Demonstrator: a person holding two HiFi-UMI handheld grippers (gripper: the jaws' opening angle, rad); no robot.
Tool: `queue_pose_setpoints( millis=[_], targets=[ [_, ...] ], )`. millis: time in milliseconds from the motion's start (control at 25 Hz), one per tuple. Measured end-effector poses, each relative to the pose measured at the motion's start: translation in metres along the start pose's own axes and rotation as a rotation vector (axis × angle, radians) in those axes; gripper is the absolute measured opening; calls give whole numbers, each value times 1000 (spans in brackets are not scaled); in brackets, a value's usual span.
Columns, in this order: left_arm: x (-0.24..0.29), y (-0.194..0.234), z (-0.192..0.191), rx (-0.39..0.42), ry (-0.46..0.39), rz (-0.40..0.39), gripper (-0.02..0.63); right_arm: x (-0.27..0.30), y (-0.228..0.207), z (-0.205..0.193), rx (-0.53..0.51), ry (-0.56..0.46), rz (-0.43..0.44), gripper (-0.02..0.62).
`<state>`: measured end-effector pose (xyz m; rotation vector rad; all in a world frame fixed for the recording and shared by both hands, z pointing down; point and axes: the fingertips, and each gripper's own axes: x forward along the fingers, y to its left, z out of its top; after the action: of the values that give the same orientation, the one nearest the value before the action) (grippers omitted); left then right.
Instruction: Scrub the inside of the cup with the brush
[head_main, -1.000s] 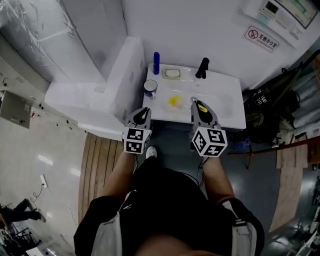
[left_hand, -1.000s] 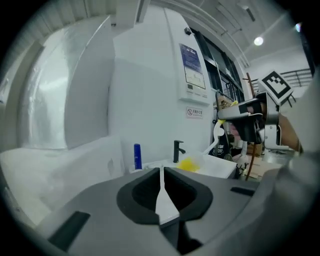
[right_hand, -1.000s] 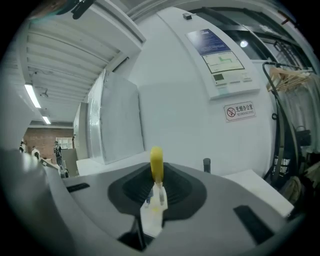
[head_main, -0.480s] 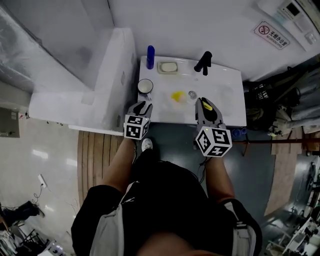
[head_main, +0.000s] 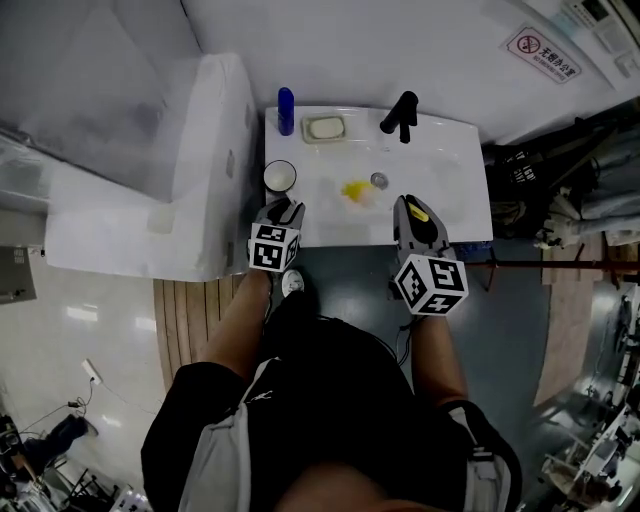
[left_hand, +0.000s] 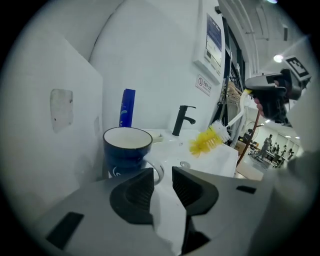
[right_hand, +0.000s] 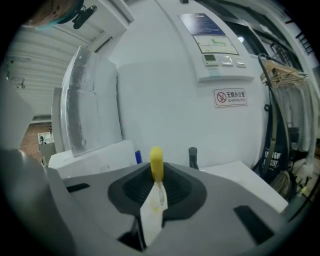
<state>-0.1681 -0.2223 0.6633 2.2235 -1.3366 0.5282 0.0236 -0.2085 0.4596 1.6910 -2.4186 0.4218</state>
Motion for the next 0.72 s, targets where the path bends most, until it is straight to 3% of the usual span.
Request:
queue_pose_setpoints(
  millis=[480, 560, 720],
  targets=[
    [27, -3, 8, -10, -13, -37, 118, 4, -18, -1, 28, 4, -64, 55],
    [29, -2, 9, 15, -27, -35, 56, 5, -21, 0, 35, 1, -77, 55],
    [28, -8, 19, 53, -59, -102, 51, 9, -26, 2, 49, -4, -103, 55]
  ],
)
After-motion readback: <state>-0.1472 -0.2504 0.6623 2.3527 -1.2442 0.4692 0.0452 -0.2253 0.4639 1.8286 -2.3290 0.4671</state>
